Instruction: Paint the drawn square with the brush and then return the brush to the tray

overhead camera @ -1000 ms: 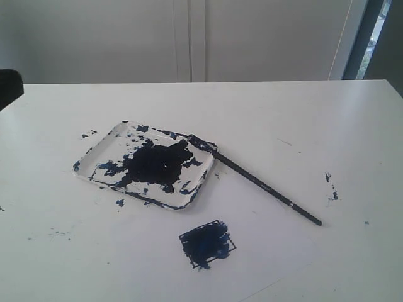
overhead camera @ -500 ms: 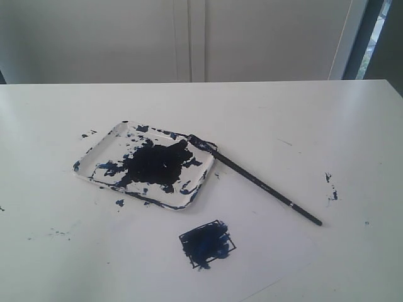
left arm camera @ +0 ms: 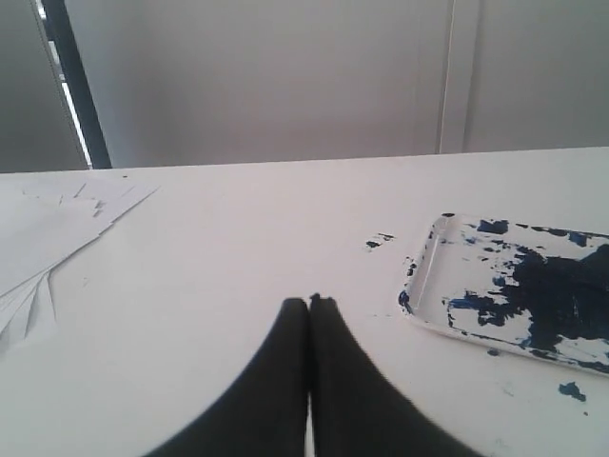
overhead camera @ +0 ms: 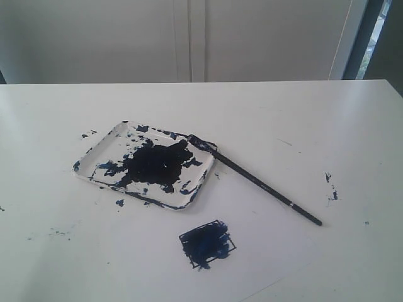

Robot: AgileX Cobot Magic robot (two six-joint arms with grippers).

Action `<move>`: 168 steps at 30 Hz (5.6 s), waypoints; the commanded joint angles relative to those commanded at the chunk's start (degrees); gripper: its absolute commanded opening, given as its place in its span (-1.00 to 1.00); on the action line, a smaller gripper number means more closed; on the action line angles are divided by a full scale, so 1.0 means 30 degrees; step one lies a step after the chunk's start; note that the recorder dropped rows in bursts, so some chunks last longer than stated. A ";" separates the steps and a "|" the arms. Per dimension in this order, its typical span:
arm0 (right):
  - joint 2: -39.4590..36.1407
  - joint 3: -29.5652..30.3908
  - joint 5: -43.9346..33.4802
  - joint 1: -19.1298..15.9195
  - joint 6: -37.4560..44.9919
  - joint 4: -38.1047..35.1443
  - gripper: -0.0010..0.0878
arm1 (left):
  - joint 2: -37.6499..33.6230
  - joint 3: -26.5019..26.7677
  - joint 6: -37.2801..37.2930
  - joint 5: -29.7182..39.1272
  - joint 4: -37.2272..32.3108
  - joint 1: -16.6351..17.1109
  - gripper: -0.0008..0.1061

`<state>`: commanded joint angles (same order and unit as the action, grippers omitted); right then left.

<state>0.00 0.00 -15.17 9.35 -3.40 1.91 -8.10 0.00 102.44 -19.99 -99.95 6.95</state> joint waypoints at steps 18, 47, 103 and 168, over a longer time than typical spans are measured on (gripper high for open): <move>0.0000 0.0000 -0.0002 0.0000 0.0000 0.0041 -0.98 | 0.2700 0.0000 0.3322 0.0556 0.0000 0.0125 -0.98; 0.0000 0.0000 0.0002 0.0000 0.0000 0.0007 -0.98 | 0.2700 0.0000 0.2691 -0.0097 0.5821 0.0125 -0.98; 0.0000 0.0000 0.0002 0.0000 0.0000 0.0007 -0.98 | 0.2700 0.0000 0.6203 -0.0838 1.3313 0.0125 -0.98; 0.0000 0.0000 0.0034 0.0000 0.0000 0.0007 -0.98 | 0.2700 0.0000 -3.3104 1.1028 3.2780 0.0125 -0.98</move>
<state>0.00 0.00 -15.07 9.35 -3.40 1.94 0.00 0.00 3.13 13.10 -1.61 7.33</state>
